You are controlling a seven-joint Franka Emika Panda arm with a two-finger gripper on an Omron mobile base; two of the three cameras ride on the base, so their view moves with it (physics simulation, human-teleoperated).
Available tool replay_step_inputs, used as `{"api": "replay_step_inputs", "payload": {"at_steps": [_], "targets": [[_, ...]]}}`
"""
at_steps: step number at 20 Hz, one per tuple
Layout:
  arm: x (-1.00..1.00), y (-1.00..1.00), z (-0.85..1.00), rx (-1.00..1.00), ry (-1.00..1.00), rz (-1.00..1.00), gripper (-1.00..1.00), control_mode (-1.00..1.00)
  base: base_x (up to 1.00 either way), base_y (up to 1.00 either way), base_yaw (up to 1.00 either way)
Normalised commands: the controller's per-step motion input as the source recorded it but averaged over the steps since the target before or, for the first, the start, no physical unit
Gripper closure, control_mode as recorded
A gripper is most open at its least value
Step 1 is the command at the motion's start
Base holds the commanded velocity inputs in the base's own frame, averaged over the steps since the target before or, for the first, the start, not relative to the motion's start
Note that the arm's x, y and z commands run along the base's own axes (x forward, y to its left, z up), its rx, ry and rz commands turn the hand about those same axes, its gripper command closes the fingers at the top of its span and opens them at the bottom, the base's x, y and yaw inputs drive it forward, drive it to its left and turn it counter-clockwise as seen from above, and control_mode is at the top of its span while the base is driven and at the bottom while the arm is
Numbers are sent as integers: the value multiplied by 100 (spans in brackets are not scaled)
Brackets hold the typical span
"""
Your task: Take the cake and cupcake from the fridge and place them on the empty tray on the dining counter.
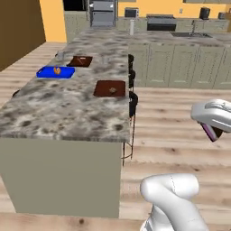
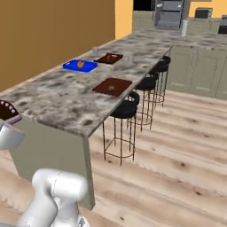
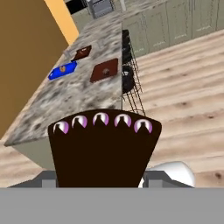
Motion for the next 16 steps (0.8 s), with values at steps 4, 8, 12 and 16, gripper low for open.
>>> {"api": "replay_step_inputs", "payload": {"at_steps": [4,8,12,16], "targets": [[0,0,0,0,0,0,100,100,85,-98,45],[0,0,0,0,0,0,100,100,98,-92,46],[0,0,0,0,0,0,100,100,99,-100,25],[0,0,0,0,0,0,100,100,100,-100,32]]}}
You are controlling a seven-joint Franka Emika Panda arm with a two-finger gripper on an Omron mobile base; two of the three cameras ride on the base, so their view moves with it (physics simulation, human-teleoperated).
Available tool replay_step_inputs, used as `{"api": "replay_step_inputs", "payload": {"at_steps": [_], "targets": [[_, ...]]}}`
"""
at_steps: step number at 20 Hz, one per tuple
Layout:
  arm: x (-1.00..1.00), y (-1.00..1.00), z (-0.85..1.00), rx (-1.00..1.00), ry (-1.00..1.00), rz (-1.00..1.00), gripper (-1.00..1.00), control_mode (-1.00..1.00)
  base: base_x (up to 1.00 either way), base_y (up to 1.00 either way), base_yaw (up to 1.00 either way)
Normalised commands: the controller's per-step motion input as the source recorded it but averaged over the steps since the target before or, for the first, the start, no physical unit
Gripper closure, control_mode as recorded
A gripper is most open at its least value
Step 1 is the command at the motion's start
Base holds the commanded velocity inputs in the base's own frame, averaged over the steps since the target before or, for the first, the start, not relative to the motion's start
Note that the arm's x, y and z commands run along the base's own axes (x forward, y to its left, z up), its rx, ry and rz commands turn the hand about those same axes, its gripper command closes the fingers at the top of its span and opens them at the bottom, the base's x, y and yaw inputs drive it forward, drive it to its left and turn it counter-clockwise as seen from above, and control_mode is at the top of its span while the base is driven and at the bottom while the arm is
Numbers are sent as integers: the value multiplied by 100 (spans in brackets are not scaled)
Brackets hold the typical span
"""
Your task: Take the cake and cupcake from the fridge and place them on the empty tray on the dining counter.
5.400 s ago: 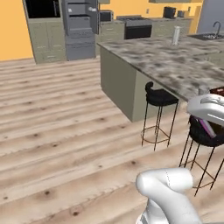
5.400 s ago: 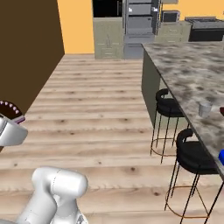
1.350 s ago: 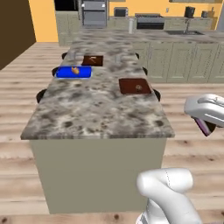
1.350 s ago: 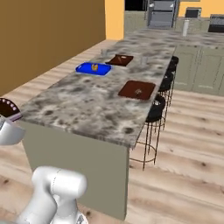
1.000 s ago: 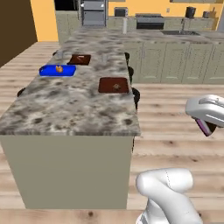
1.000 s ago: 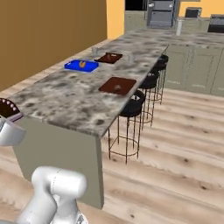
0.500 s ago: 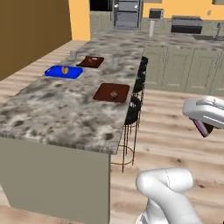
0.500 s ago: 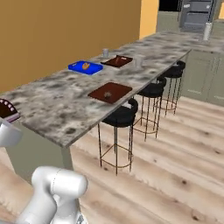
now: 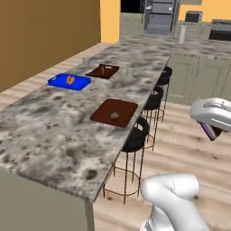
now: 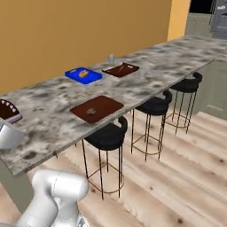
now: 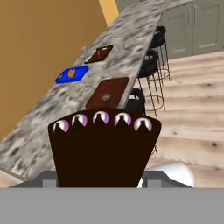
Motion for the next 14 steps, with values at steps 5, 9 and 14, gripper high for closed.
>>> {"api": "replay_step_inputs", "payload": {"at_steps": [5,9,14], "targets": [[0,0,0,0,0,0,100,100,100,-77,28],[0,0,0,0,0,0,100,100,94,-46,26],[0,0,0,0,0,0,100,100,97,-6,14]]}}
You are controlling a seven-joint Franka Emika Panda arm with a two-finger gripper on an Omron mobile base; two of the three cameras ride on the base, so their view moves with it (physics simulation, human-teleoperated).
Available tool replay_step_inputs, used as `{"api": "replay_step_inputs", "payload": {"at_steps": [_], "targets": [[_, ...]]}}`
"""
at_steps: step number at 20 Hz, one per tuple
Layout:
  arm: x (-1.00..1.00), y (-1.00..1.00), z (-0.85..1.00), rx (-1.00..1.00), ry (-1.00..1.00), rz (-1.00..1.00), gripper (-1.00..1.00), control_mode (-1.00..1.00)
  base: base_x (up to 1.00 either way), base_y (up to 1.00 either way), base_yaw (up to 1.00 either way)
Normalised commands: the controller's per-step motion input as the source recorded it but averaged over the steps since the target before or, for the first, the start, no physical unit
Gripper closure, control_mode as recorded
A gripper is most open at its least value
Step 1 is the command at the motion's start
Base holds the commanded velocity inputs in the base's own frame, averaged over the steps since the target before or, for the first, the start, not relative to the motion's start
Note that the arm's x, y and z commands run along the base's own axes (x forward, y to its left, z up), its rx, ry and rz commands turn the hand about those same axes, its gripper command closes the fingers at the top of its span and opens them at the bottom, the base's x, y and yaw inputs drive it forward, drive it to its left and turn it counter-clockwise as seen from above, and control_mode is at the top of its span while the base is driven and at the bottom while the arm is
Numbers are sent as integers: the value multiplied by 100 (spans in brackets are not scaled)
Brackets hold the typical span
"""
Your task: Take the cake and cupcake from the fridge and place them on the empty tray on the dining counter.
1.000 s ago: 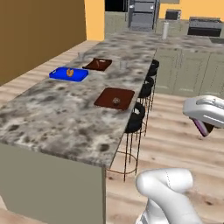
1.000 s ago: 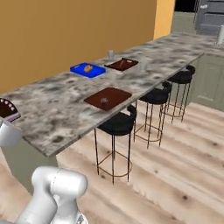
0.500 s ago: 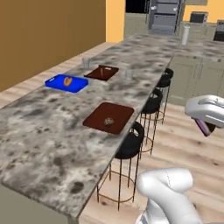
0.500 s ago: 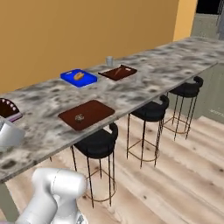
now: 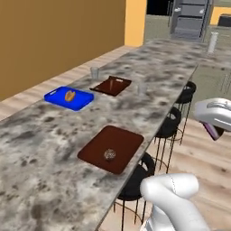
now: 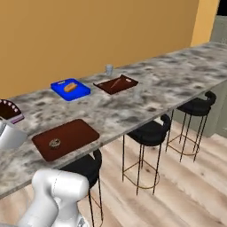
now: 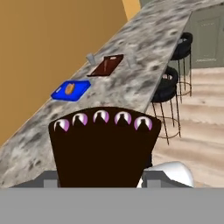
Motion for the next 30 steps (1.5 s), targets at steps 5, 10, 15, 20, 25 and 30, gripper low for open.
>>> {"api": "replay_step_inputs", "payload": {"at_steps": [5,10,15,20,25,30], "targets": [[0,0,0,0,0,0,100,100,78,-36,53],[0,0,0,0,0,0,100,100,51,-18,69],[0,0,0,0,0,0,100,100,72,-44,54],[0,0,0,0,0,0,100,100,42,-7,76],[0,0,0,0,0,0,100,100,34,-4,77],[0,0,0,0,0,0,100,100,50,-30,60]]}}
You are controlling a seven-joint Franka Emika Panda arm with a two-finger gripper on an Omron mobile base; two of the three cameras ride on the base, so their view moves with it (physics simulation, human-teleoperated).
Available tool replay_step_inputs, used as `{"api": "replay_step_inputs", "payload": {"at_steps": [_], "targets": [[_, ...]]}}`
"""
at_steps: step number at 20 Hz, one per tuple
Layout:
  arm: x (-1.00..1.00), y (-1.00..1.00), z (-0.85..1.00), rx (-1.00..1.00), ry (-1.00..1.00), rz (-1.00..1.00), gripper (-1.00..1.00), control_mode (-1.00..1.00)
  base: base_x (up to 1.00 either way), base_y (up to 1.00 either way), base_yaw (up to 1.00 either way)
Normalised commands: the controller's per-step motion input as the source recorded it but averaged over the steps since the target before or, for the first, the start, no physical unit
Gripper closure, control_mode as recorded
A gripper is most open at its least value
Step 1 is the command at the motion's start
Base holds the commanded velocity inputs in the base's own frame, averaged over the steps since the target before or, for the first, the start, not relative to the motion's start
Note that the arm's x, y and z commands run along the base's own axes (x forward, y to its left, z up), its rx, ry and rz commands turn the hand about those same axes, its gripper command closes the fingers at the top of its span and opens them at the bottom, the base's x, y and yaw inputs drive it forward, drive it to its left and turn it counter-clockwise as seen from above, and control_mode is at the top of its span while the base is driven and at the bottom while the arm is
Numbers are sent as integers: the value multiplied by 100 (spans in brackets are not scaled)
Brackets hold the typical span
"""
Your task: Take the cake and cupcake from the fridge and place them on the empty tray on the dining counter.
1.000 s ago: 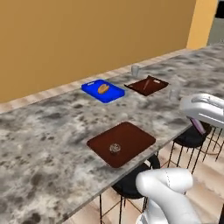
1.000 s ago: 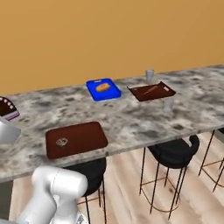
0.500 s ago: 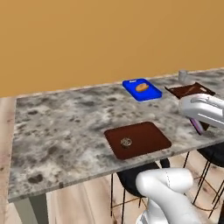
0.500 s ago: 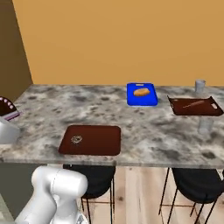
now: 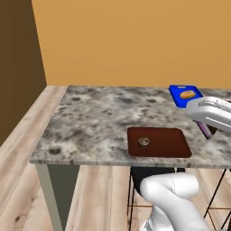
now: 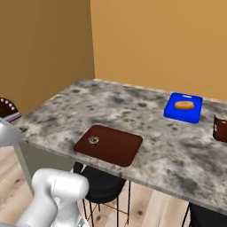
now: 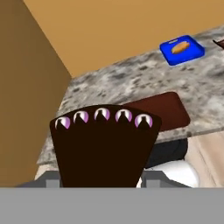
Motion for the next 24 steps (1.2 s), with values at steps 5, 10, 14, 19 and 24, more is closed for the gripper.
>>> {"api": "replay_step_inputs", "payload": {"at_steps": [5,10,14,19,24], "targets": [[86,-82,-49,19,42,29,100,-100,0,0,0],[100,-53,-55,7,54,7,100,-100,0,0,0],[100,-39,-62,13,31,3,100,-100,0,0,0],[90,-9,-72,3,13,0,100,-100,0,0,0],[74,-26,-89,-5,18,0,100,-100,0,0,0]]}}
